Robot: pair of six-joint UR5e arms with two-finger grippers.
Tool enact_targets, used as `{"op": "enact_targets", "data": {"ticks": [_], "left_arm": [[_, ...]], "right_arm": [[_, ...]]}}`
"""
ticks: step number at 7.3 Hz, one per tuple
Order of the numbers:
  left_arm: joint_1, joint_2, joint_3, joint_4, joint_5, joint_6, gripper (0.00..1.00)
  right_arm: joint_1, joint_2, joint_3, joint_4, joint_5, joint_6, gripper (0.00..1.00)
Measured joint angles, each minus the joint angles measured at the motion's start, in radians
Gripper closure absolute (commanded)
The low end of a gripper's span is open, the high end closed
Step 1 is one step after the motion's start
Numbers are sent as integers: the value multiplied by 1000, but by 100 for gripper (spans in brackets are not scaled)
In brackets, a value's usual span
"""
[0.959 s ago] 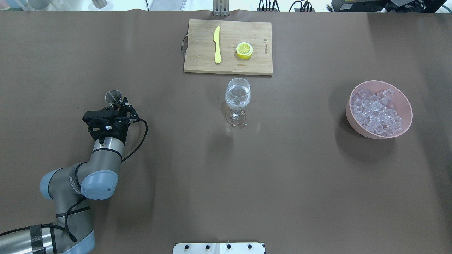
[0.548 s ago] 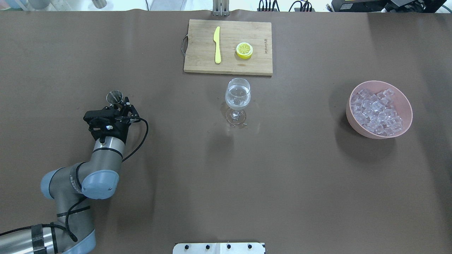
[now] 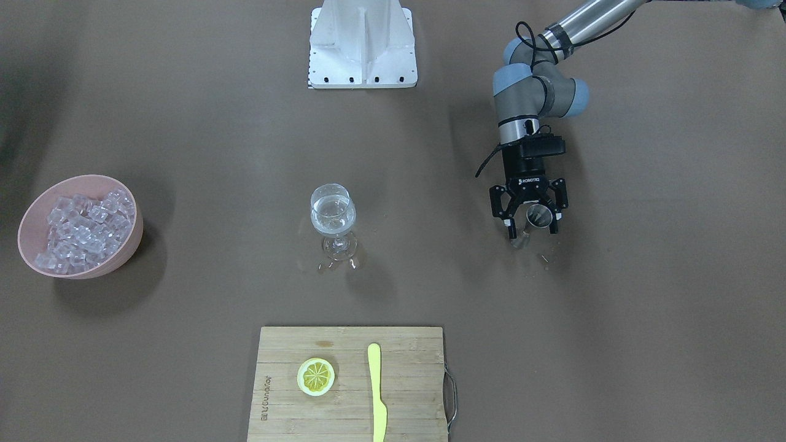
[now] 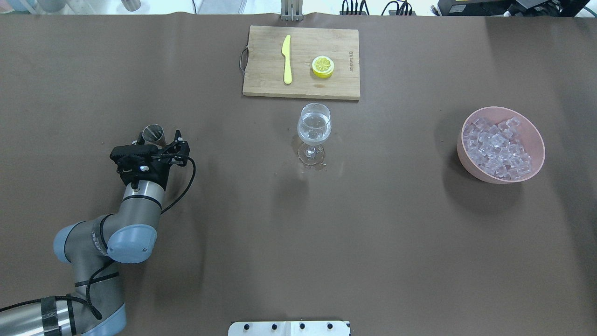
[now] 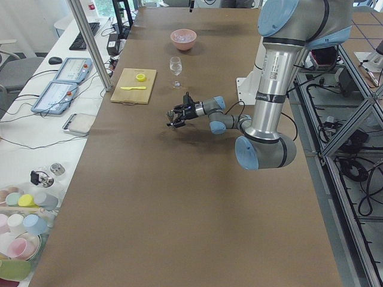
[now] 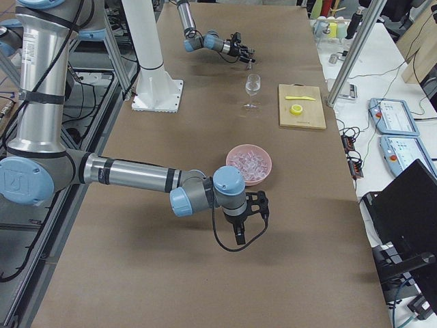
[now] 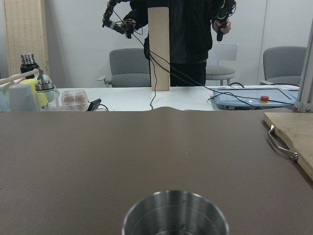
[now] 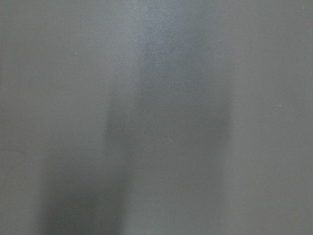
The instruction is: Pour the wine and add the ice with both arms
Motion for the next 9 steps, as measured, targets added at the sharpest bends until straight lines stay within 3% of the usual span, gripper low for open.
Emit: {"op": "enact_targets", "data": {"ticks": [4, 7, 9], "left_arm": [[-32, 6, -58, -40, -70, 100, 1], [-95, 51, -163, -45, -149, 195, 1], [-163, 77, -248, -22, -290, 276, 1]], "right_arm": [[0, 0, 0, 0, 0, 0, 0], [0, 0, 0, 0, 0, 1, 0], [0, 0, 1, 0, 0, 1, 0]]}}
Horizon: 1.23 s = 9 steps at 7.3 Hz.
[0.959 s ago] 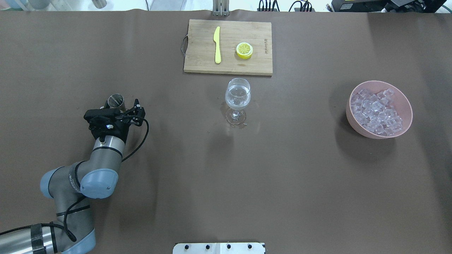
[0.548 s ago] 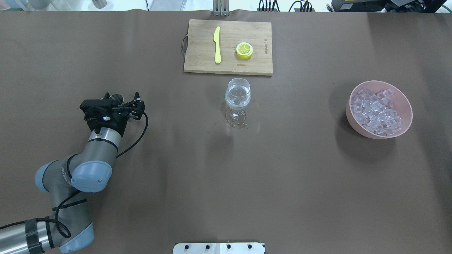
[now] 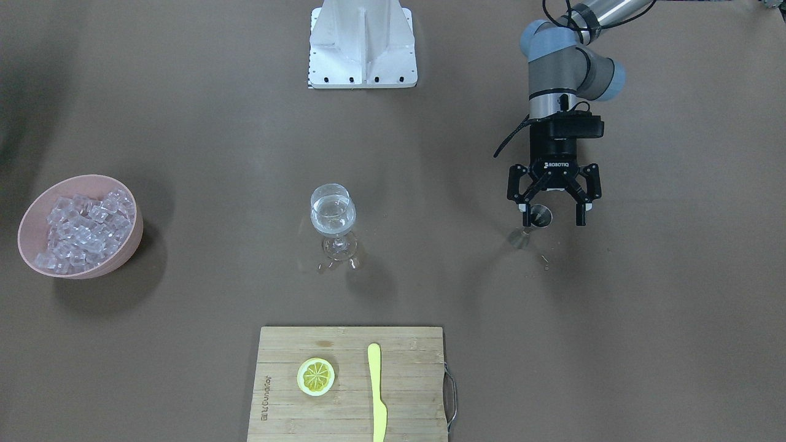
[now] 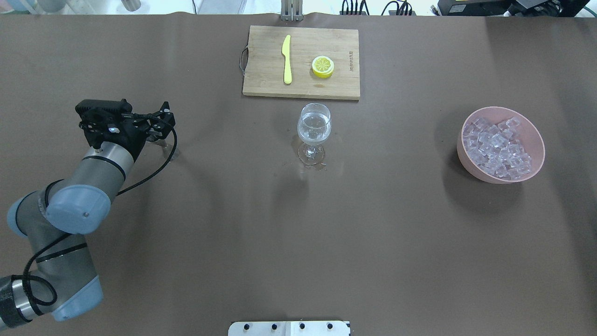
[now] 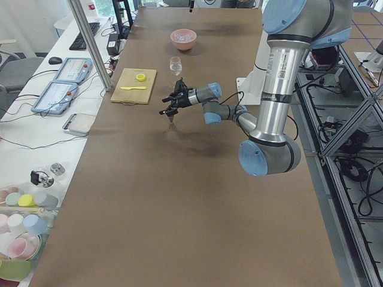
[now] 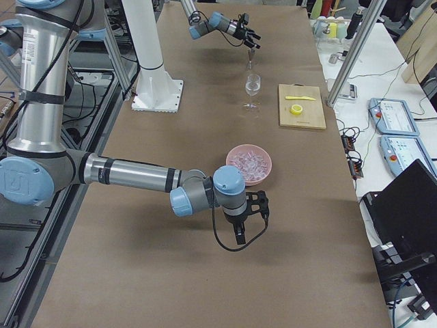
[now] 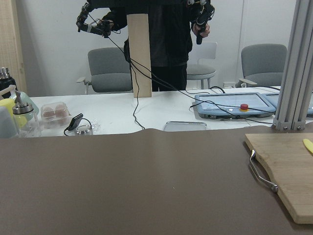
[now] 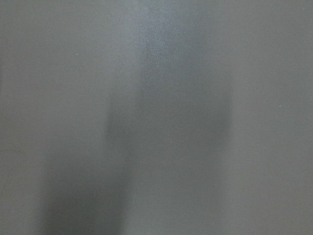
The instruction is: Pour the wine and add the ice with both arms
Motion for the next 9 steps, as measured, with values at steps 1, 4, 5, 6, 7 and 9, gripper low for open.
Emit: {"op": "enact_targets", "data": {"ticks": [1, 4, 5, 6, 7, 9], "left_arm": [[-51, 7, -34, 41, -113, 48, 1], [-300, 32, -159, 307, -588, 275, 1], [-391, 30, -171, 399, -723, 395, 1], [-483, 24, -176, 501, -836, 537, 1], [-570, 21, -176, 604, -924, 686, 1], [-721, 21, -160, 759, -1027, 971, 1]], "right_arm": [[0, 0, 1, 0, 0, 0, 0], [0, 0, 9, 0, 3, 11, 0], [0, 1, 13, 0, 4, 16, 0], [0, 3, 23, 0, 5, 29, 0], [0, 6, 44, 0, 6, 61, 0], [0, 9, 100, 0, 29, 130, 0]]}}
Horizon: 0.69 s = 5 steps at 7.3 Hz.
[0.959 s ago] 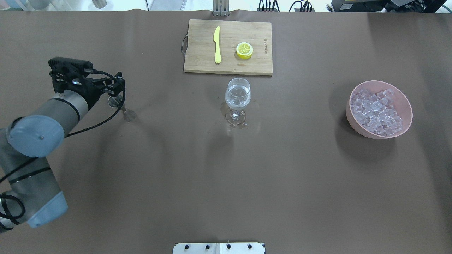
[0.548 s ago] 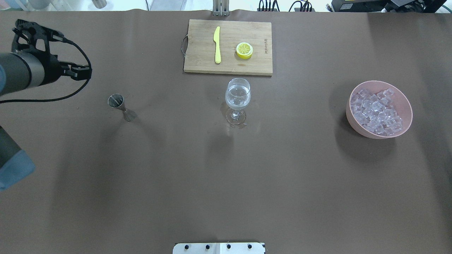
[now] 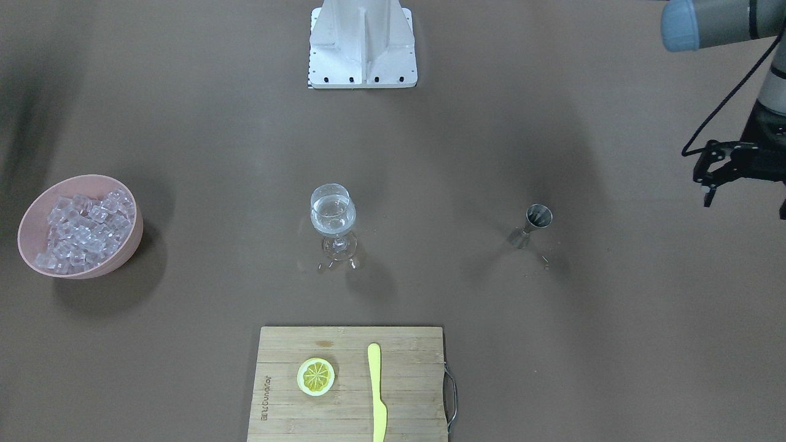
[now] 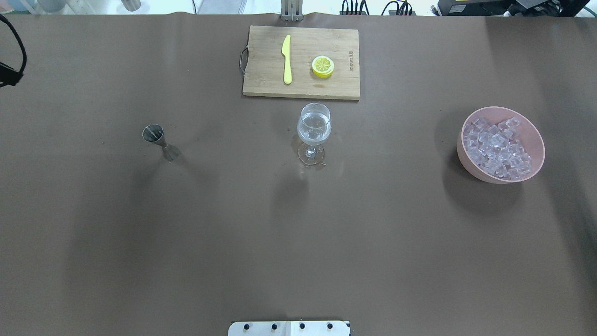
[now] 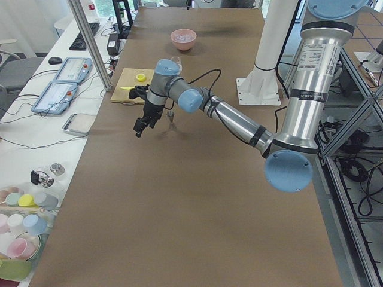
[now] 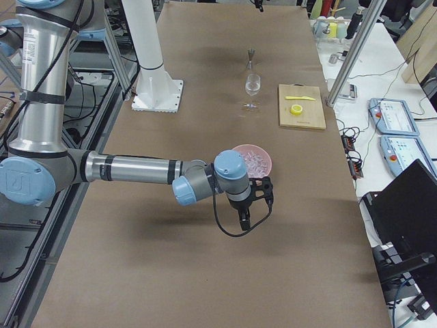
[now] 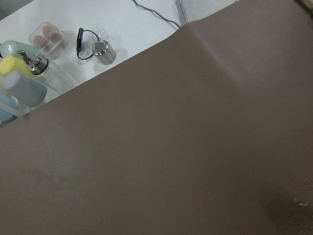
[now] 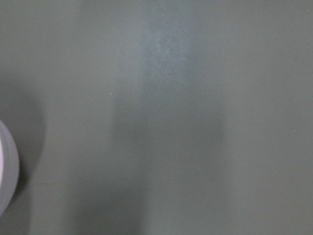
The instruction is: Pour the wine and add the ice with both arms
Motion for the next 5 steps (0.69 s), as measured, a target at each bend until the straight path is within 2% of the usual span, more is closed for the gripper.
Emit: {"op": "enact_targets", "data": {"ticks": [2, 3, 5], "left_arm": [[-163, -3, 101, 60, -98, 254, 1], [-227, -12, 174, 74, -136, 328, 1], [-285, -16, 270, 81, -214, 373, 1]], "right_arm": [[-6, 1, 60, -2, 49, 68, 0], [-25, 1, 100, -3, 61, 128, 0], [-96, 1, 174, -4, 50, 265, 0]]}}
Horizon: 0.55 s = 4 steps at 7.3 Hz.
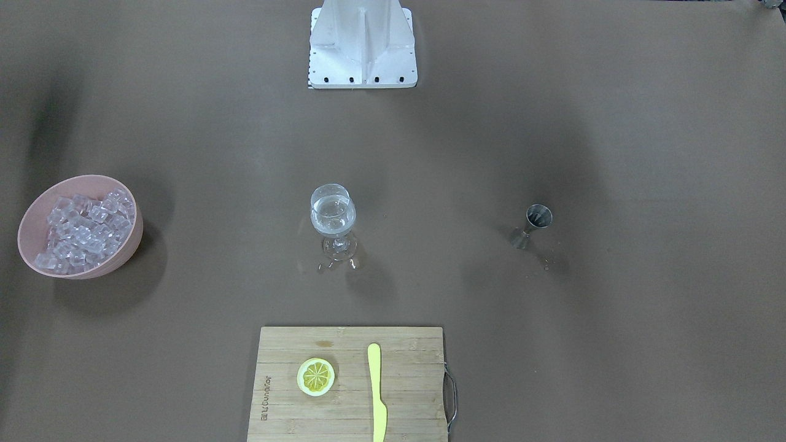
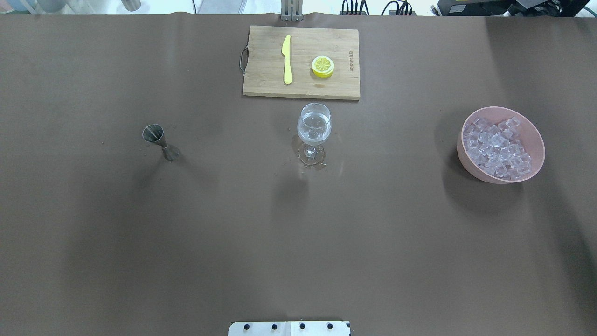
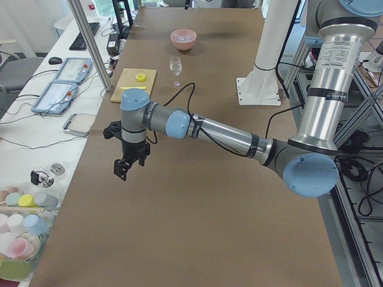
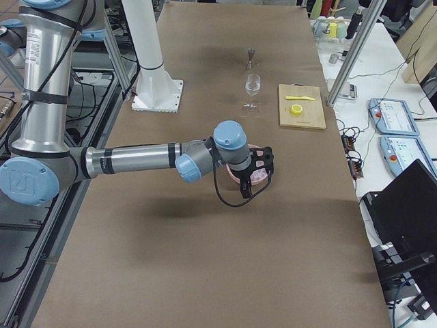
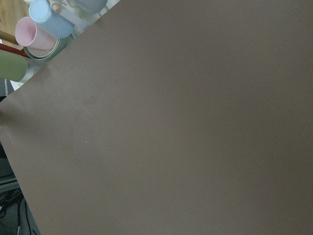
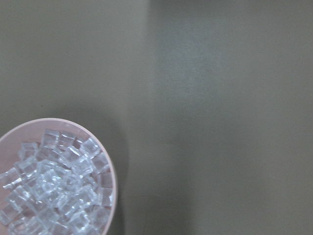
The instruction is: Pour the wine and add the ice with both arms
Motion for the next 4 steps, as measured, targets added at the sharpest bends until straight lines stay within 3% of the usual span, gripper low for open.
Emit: {"op": "enact_targets", "data": {"ticks": [2, 4], "left_arm": [[-52, 15, 82, -2, -213, 8, 1], [-69, 26, 100, -6, -278, 5, 1]], "right_arm": [[-123, 14, 58, 0, -88, 163, 0], [-277, 70, 57, -5, -249, 288, 0]]}}
